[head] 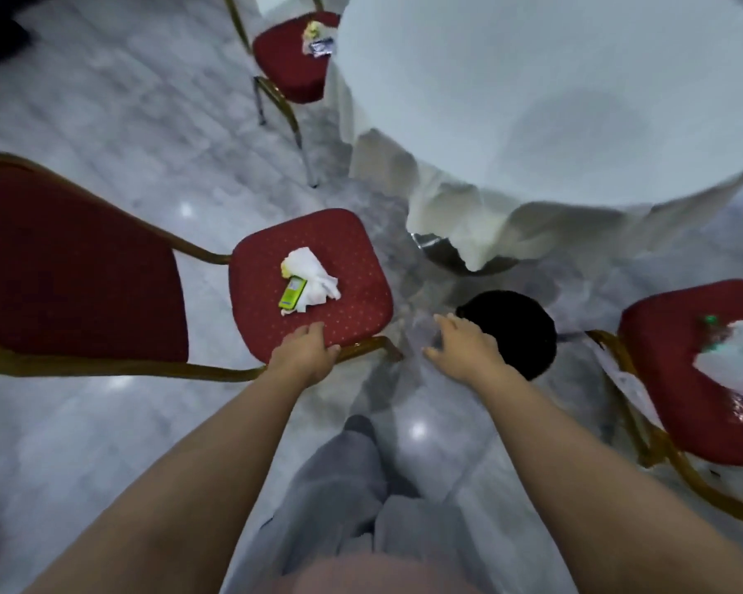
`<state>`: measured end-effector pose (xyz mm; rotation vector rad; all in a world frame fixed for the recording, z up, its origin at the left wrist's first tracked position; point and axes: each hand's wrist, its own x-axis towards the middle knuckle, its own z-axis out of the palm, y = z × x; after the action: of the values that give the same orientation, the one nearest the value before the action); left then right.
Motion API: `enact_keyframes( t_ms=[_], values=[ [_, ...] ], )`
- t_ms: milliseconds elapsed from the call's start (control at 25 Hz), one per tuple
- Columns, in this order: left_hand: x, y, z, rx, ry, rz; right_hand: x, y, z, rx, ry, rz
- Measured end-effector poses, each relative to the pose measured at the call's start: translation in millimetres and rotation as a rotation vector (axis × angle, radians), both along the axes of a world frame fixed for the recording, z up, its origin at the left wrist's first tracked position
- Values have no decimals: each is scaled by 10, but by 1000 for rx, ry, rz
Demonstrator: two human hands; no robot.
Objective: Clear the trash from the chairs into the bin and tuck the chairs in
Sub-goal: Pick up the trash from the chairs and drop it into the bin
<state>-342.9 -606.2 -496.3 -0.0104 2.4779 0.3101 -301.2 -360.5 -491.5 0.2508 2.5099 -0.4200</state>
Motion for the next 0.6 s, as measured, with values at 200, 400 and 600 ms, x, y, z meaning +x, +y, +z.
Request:
enact_keyframes(
  t_ms=[200, 400, 600],
  values=[
    [-378, -432, -196, -31, 36, 118, -674, -585, -299, 18, 57, 174],
    [-666, -648, -521, -67, 0, 195, -1123, -1135, -652, -19, 29, 284],
    [-1102, -722, -1216, -13, -87, 381, -1729, -1606, -1287, -43, 35, 337]
  ],
)
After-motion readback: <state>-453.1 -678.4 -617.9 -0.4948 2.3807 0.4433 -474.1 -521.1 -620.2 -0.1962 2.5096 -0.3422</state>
